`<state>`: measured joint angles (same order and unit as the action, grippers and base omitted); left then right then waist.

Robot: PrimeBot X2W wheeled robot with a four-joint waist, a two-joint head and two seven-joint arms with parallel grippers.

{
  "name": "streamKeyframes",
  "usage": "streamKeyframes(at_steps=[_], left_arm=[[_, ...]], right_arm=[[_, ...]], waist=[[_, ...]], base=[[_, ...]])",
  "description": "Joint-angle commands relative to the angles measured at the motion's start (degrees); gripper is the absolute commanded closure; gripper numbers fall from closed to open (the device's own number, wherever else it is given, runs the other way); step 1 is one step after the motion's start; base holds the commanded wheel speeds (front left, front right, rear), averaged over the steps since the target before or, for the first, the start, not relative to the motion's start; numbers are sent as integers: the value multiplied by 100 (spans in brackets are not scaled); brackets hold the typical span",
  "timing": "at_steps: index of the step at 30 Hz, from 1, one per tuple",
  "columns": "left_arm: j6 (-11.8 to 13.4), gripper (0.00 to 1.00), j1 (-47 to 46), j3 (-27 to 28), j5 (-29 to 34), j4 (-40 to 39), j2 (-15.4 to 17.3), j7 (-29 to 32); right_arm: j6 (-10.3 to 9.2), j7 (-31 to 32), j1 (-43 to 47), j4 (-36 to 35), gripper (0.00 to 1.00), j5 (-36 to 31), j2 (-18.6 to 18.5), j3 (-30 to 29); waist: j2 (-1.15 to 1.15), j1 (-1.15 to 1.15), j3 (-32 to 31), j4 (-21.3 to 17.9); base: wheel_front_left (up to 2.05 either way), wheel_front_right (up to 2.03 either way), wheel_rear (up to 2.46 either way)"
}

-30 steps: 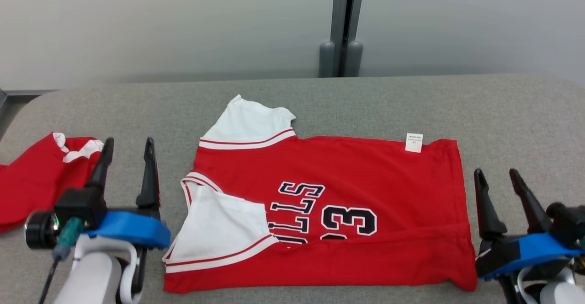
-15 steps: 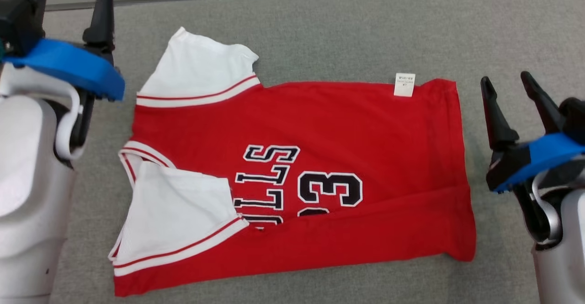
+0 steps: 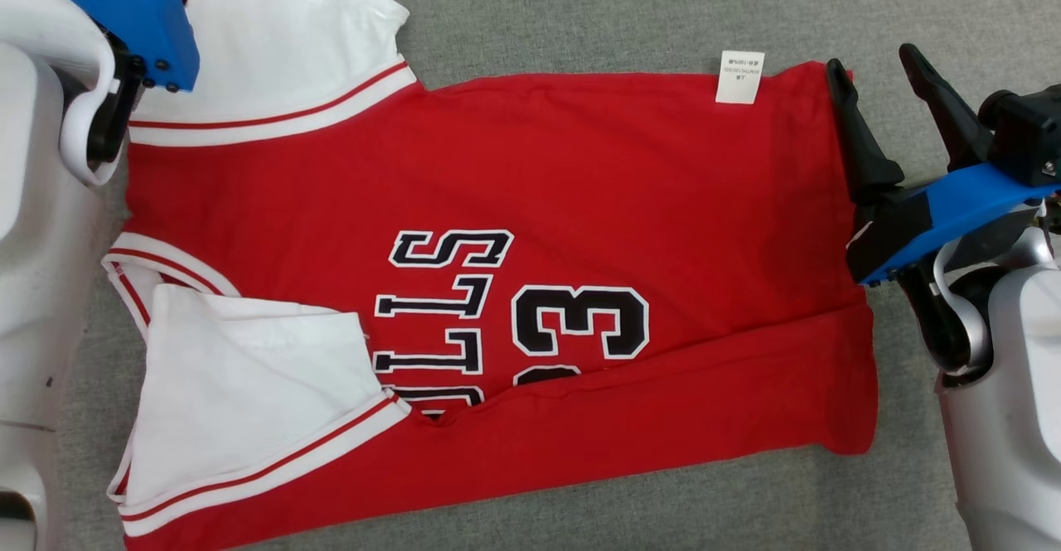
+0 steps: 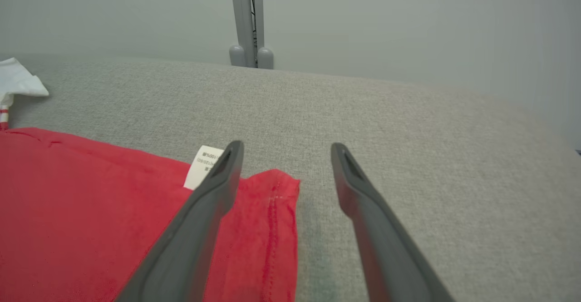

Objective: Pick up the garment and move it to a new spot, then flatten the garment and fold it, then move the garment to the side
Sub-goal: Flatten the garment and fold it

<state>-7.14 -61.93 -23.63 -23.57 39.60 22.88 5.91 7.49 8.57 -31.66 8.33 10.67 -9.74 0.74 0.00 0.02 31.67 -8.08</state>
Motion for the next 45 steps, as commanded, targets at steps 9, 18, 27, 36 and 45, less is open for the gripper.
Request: streamKeyframes(at_steps=[9, 18, 27, 36, 45], left_arm=[[-32, 0, -235, -943, -842, 458, 199, 617], [-32, 0, -210, -1421, -1878, 604, 334, 1309], [-33, 100, -368, -1751, -2197, 637, 408, 1100], [-33, 100, -567, -2110, -2288, 569, 294, 573], [-33, 100, -565, -2358, -2431, 508, 190, 93]], right_arm=[[1, -192, -280, 251, 0, 63, 30, 117], [1, -216, -463, 407, 0, 95, -2, 235], [1, 192, -584, 620, 0, 308, -163, 455], [1, 742, -535, 865, 0, 310, -298, 396], [1, 822, -570, 1032, 100, 145, -332, 210]], waist=[[0, -2, 223, -131], [0, -2, 281, -198], [0, -2, 216, -152], [0, -2, 128, 131], [0, -2, 7, 367]], base=[[0, 0, 0], [0, 0, 0], [0, 0, 0], [0, 0, 0], [0, 0, 0]])
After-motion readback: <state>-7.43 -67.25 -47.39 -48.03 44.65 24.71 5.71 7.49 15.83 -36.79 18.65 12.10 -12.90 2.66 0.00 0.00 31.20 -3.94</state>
